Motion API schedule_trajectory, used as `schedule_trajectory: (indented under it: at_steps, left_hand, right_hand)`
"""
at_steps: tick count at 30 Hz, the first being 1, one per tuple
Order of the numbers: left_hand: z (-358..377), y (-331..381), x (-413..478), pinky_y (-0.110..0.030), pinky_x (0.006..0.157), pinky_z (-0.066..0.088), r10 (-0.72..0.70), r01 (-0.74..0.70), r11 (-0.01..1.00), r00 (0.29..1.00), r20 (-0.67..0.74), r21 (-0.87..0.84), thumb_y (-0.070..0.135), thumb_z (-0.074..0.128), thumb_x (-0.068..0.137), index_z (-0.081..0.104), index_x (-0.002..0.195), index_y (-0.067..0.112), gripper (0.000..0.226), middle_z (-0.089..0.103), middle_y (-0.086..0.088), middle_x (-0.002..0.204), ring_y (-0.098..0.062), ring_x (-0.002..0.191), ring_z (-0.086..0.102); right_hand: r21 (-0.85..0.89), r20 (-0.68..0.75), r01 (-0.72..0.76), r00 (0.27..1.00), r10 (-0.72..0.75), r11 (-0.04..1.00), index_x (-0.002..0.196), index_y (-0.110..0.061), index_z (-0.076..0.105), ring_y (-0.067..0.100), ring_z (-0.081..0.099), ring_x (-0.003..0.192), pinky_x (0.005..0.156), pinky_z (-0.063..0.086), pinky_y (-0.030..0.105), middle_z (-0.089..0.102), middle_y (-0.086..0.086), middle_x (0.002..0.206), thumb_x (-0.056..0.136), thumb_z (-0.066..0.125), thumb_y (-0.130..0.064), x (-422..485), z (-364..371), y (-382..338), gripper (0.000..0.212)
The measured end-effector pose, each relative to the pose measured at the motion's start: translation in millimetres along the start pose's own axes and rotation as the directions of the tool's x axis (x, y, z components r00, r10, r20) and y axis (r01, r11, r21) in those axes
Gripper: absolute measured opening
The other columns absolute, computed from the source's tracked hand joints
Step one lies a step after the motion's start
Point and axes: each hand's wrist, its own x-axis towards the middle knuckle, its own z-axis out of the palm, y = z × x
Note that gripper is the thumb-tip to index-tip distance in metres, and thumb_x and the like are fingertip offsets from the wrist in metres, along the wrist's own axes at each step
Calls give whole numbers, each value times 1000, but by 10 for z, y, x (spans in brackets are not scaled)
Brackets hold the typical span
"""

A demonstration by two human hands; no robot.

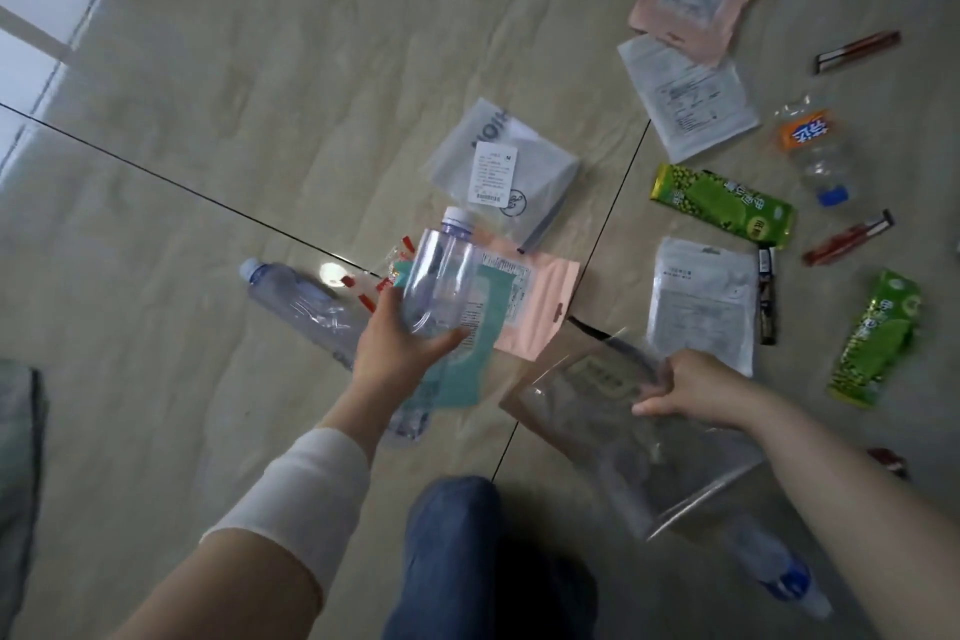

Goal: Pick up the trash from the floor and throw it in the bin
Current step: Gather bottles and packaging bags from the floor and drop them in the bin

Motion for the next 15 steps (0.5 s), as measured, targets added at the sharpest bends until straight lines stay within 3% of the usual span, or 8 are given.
schedule_trajectory:
  at_steps: [3, 5, 7, 9, 12, 15]
  left_hand:
    - [-536, 2, -298, -34, 90, 49, -101, 81, 962, 993, -67, -260, 23, 81, 68, 43, 127, 8, 72, 55, -12, 129, -25, 113, 57]
    - [-846, -46, -375, -33, 83, 53, -147, 94, 928, 982, -122, -361, 15, 80, 70, 44, 113, 12, 57, 58, -11, 118, -26, 105, 60]
    - [-1077, -126, -343, -44, 91, 51, -181, 97, 914, 967, -182, -394, 14, 79, 71, 42, 110, 17, 54, 55, -9, 113, -30, 106, 60]
    - [-1189, -225, -196, -44, 94, 48, -168, 59, 918, 954, -248, -392, 12, 75, 74, 37, 116, 20, 57, 51, -8, 114, -28, 101, 60]
    - [-1178, -374, 160, -36, 85, 45, -155, 20, 897, 950, -271, -442, 7, 68, 80, 24, 119, 25, 62, 51, -10, 111, -10, 80, 57]
    - [-1106, -557, 607, -25, 77, 51, -110, -10, 892, 965, -238, -452, 9, 67, 81, 35, 133, 14, 62, 60, 0, 110, -4, 82, 61]
  right_hand:
    - [-80, 37, 40, 999, -37, 996, 67, -23, 53, 23, 64, 96, 68, 43, 27, 71, 9, 104, 73, 79, -33, -192, -105, -338, 29]
    - [-139, 21, 73, 997, -71, 988, 79, -18, 59, 24, 60, 105, 79, 46, 29, 67, 11, 112, 71, 79, -36, -181, -152, -564, 28]
    - [-216, -52, 118, 990, -132, 969, 106, -11, 63, 25, 45, 121, 97, 44, 32, 57, 11, 123, 69, 79, -38, -21, -151, -779, 48]
    - [-320, -119, 148, 974, -194, 936, 130, -8, 51, 27, 30, 129, 107, 37, 38, 46, 8, 133, 73, 76, -40, 266, -117, -980, 70]
    - [-355, -191, 175, 948, -255, 918, 140, -16, 39, 29, 27, 129, 106, 37, 39, 41, 8, 135, 78, 73, -36, 873, 22, -1197, 74]
    - [-305, -338, 136, 910, -241, 942, 138, -20, 38, 29, 34, 124, 103, 37, 37, 38, 10, 134, 81, 72, -26, 1445, 334, -1265, 67]
